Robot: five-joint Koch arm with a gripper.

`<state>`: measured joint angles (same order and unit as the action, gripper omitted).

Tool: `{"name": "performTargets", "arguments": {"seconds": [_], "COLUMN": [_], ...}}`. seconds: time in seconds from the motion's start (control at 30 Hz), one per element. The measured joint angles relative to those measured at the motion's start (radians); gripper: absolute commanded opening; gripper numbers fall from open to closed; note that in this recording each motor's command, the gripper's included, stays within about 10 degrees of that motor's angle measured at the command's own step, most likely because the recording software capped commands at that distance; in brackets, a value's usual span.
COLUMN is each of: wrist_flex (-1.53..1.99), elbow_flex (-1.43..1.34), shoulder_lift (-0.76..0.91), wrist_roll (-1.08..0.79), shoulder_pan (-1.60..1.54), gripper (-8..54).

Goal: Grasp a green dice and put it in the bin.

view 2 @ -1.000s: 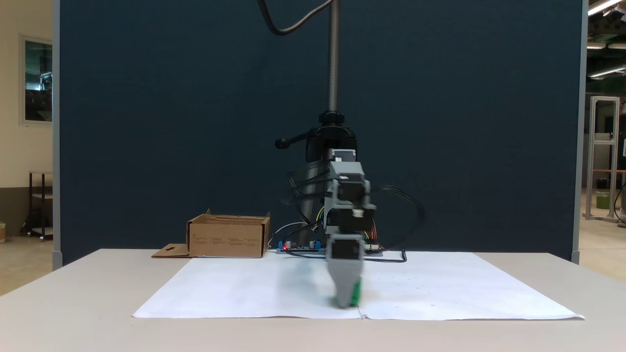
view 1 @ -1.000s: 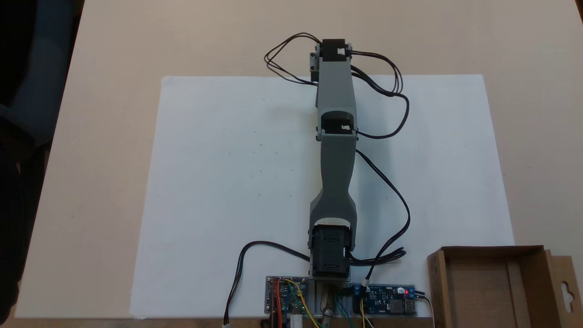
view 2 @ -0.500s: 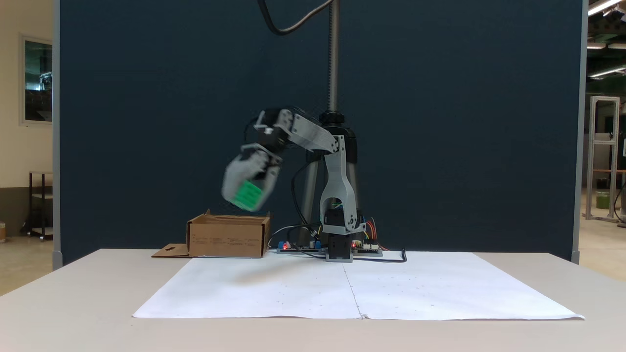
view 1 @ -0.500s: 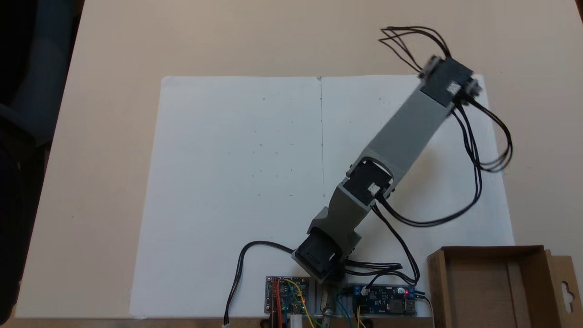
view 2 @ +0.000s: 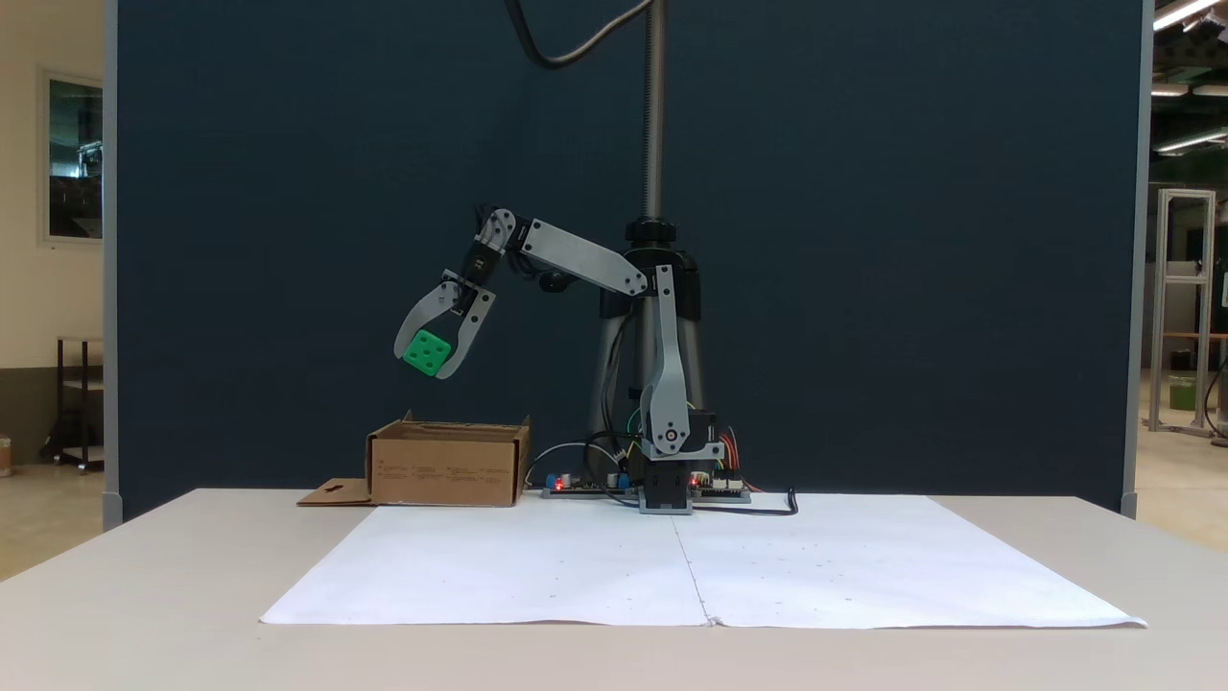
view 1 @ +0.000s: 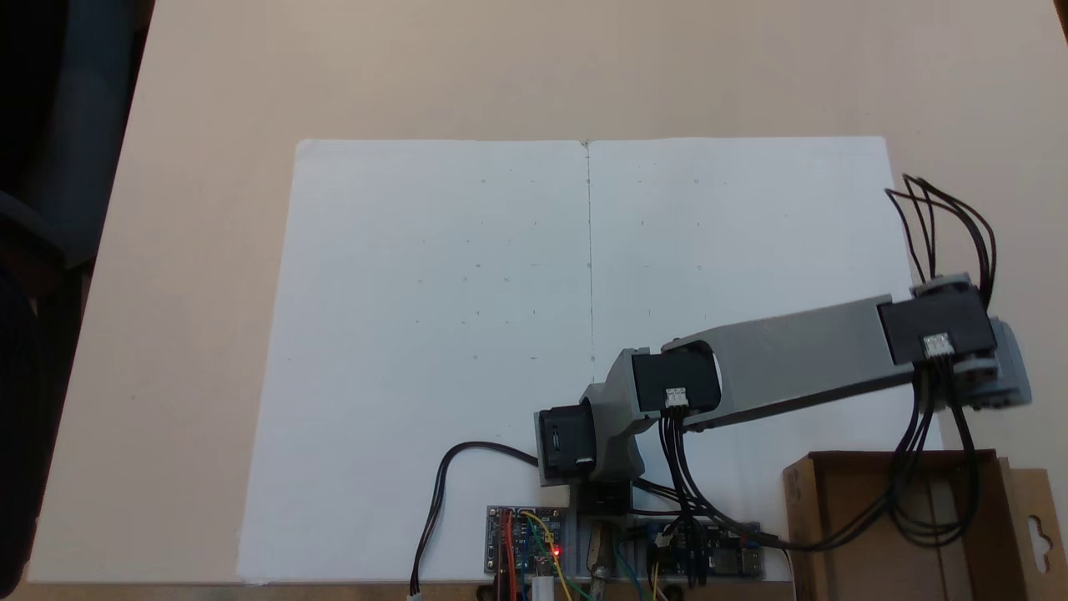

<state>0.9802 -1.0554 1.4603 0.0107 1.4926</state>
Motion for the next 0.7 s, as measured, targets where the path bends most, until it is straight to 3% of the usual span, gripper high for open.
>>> {"name": "performTargets", "arguments": {"seconds": [0.33, 0.63, 0.7], "wrist_flex": [0.000, -0.075, -0.086], "elbow_flex": [-0.043, -0.163, -0.164], "shoulder_lift": [-0.067, -0.146, -0.150], "wrist_roll": [-0.225, -0.314, -0.314], "shoulder_pan": [0.282, 0.313, 0.314], "gripper": [11.7, 11.7, 26.3]}}
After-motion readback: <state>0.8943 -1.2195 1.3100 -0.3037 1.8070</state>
